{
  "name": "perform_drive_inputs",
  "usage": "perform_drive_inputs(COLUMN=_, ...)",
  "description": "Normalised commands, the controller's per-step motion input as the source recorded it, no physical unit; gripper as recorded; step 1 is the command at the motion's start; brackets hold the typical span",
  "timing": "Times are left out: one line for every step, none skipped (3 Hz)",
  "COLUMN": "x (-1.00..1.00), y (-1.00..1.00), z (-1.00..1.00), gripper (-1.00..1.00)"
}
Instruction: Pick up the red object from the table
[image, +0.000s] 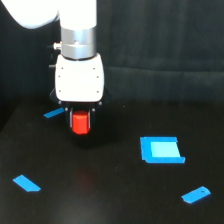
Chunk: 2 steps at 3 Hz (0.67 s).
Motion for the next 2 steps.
perform_drive_inputs(x=0.01, y=0.09, z=0.80, gripper=-0.93)
perform_drive_inputs(x=0.04, y=-0.05, z=0.64, gripper=-1.00)
